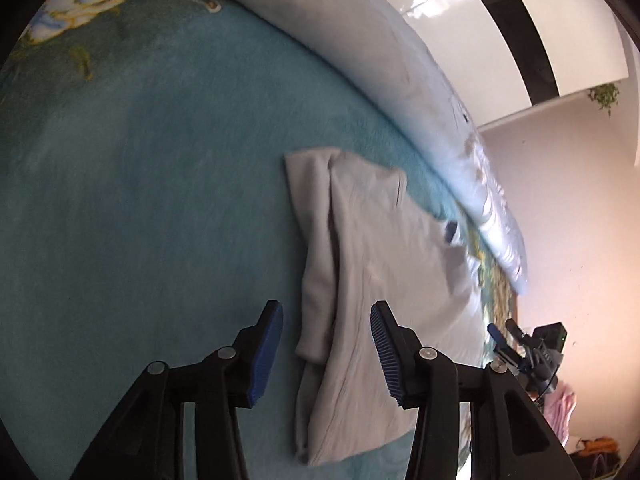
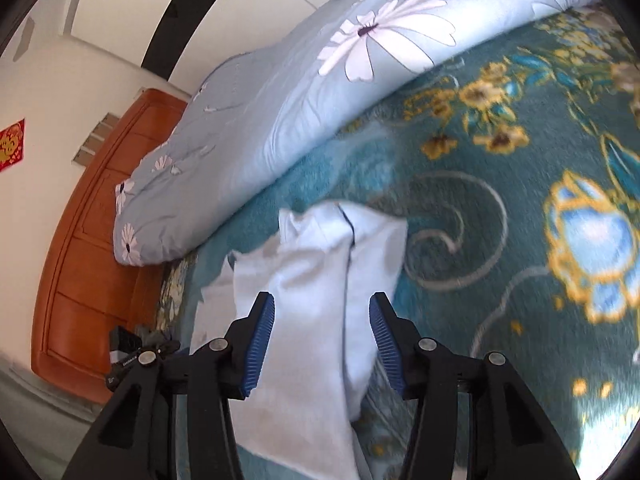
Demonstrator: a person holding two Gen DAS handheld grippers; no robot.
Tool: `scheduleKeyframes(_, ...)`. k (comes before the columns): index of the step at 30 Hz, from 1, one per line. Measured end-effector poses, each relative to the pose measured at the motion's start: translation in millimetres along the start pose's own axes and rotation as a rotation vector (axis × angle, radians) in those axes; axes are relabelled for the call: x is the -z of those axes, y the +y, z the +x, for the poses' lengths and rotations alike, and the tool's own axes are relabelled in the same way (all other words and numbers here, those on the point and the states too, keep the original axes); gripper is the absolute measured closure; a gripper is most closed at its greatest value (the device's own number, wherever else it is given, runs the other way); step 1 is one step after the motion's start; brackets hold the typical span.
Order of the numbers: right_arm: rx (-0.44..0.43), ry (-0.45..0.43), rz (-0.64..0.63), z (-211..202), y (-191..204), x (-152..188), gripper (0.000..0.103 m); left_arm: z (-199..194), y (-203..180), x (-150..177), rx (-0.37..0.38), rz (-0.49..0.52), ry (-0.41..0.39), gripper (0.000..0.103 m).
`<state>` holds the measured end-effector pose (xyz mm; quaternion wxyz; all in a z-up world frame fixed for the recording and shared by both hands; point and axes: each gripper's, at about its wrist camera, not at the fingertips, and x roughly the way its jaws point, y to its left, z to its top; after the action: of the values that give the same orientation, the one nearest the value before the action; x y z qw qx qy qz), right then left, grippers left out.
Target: Fold clothes
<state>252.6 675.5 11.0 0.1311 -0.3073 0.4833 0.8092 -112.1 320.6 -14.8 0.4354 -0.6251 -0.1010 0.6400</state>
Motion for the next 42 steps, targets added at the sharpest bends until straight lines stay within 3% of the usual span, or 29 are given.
scheduleKeyframes(5,-0.033,0.089,-0.001,-7.7,-11.4,60.3,0.051,-7.3,8.5,57.2,0.032,0.016,0.002,0.052)
scheduleKeyframes(7,-0.048,0.119,-0.006,1.8,-9.8,72.9,0.051,-6.7,5.8,62.4,0.047,-0.006,0.004,0.05)
scheduleKeyframes(10,-0.056,0.093,-0.007,8.7,-1.0,77.4,0.05,2.7,-3.8,61.0,0.06,-0.045,0.03,0.05)
scheduleKeyframes(13,-0.083,0.086,0.024,18.1,3.0,77.1,0.054,7.4,-14.4,62.9,0.026,-0.045,0.018,0.052)
scheduleKeyframes(14,-0.075,0.075,0.035,20.2,2.4,76.2,0.057,7.6,-16.2,63.7,0.015,-0.051,0.009,0.055)
scheduleKeyframes(16,-0.093,0.06,0.076,21.7,-0.9,74.5,0.089,4.5,-12.3,65.7,0.014,-0.098,-0.013,0.076)
scheduleKeyframes(17,-0.1,0.053,0.092,21.1,-1.1,74.2,0.093,4.2,-9.8,66.5,0.01,-0.126,-0.021,0.093)
scheduleKeyframes(18,-0.105,0.046,0.106,20.1,-0.7,74.2,0.094,3.1,-7.5,68.0,0.011,-0.154,-0.028,0.097)
scheduleKeyframes(22,-0.124,0.024,0.099,4.1,11.0,79.1,0.096,-12.8,-12.2,80.8,0.017,-0.181,-0.076,0.099)
scheduleKeyframes(26,-0.166,0.023,0.07,-25.7,19.1,101.4,0.096,-37.9,-23.3,112.6,0.019,-0.138,-0.077,0.099)
scheduleKeyframes(34,-0.178,0.046,0.096,-87.1,5.2,185.0,0.096,-81.6,-8.8,217.4,0.042,-0.111,-0.041,0.099)
scheduleKeyframes(38,-0.145,0.049,0.092,-99.8,-6.0,211.7,0.096,-86.4,10.0,241.9,0.037,-0.16,-0.021,0.099)
scheduleKeyframes(42,-0.142,0.052,0.117,-96.7,-14.7,214.5,0.096,-89.0,13.2,243.5,0.06,-0.153,-0.025,0.098)
